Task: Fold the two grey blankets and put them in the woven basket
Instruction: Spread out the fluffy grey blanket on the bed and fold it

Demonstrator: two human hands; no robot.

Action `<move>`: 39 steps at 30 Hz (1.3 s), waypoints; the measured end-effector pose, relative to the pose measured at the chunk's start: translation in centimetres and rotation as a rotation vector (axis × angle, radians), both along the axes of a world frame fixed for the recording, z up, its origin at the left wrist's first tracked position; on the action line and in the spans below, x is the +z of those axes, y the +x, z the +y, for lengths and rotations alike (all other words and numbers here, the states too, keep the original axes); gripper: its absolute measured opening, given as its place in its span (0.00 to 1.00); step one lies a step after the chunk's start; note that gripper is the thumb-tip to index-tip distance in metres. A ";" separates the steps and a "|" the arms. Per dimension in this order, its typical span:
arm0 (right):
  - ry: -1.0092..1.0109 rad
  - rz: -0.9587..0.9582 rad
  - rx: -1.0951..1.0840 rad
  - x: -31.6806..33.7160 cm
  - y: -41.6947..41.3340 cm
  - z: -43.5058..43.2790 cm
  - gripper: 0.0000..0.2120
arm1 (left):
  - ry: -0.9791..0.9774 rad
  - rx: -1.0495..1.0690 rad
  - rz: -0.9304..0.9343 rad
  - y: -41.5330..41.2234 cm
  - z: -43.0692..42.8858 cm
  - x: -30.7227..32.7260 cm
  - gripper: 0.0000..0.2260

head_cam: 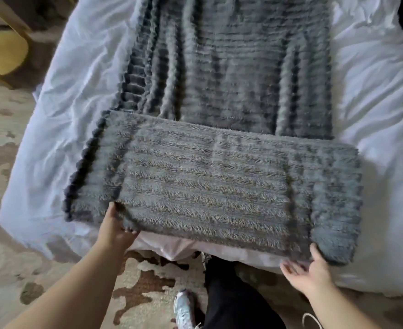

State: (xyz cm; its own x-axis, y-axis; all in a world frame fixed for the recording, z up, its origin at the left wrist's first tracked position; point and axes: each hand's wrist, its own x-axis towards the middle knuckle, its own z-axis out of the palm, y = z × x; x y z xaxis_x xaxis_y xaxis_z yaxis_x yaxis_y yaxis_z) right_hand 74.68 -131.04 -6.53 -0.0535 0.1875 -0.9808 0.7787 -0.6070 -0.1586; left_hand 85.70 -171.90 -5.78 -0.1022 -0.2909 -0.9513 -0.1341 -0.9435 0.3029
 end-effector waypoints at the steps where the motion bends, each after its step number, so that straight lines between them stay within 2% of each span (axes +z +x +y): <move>1: -0.039 0.079 -0.056 0.3 -0.7 -0.1 0.26 | 0.025 0.004 0.049 -0.4 -0.5 0.2 0.18; 4: -0.050 0.192 -0.070 2.2 -3.8 -0.8 0.22 | 0.091 0.041 0.022 -1.9 -2.1 1.8 0.20; 6: -0.008 0.231 -0.025 4.7 -5.8 -1.5 0.18 | 0.051 0.064 0.001 -3.2 -3.0 4.0 0.12; 8: 0.027 0.312 -0.019 7.4 -7.2 -2.1 0.14 | -0.002 0.079 0.120 -4.0 -3.4 6.7 0.08; 11: 0.079 0.461 0.014 12.2 -7.9 -2.9 0.14 | -0.088 0.064 0.311 -4.1 -3.8 10.9 0.09; 17: 0.117 0.701 0.025 21.6 -5.7 -2.6 0.14 | -0.249 -0.019 0.410 -2.4 -3.7 18.5 0.11; 22: 0.060 0.823 -0.007 23.0 -0.7 -1.0 0.11 | -0.338 0.010 0.416 2.4 -2.6 20.4 0.10; 26: 0.075 0.802 -0.034 21.9 5.3 0.4 0.08 | -0.308 0.019 0.438 8.0 -0.7 19.9 0.09; 29: 0.086 0.723 -0.053 19.8 10.4 1.7 0.08 | -0.249 0.042 0.409 12.5 0.9 18.0 0.14; 34: 0.080 0.561 -0.083 16.0 19.1 4.4 0.07 | -0.181 0.080 0.247 20.0 3.8 13.9 0.21; 39: 0.095 0.453 -0.157 13.2 24.9 6.5 0.08 | -0.134 0.097 0.211 25.0 6.2 12.3 0.21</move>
State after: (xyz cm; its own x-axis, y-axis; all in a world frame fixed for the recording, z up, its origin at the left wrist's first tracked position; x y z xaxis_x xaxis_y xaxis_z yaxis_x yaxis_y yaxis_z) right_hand 99.57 -124.54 6.62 -0.4352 0.3148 -0.8435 0.5183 -0.6784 -0.5206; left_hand 110.69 -165.72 6.54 -0.2596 -0.4308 -0.8643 0.0346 -0.8986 0.4375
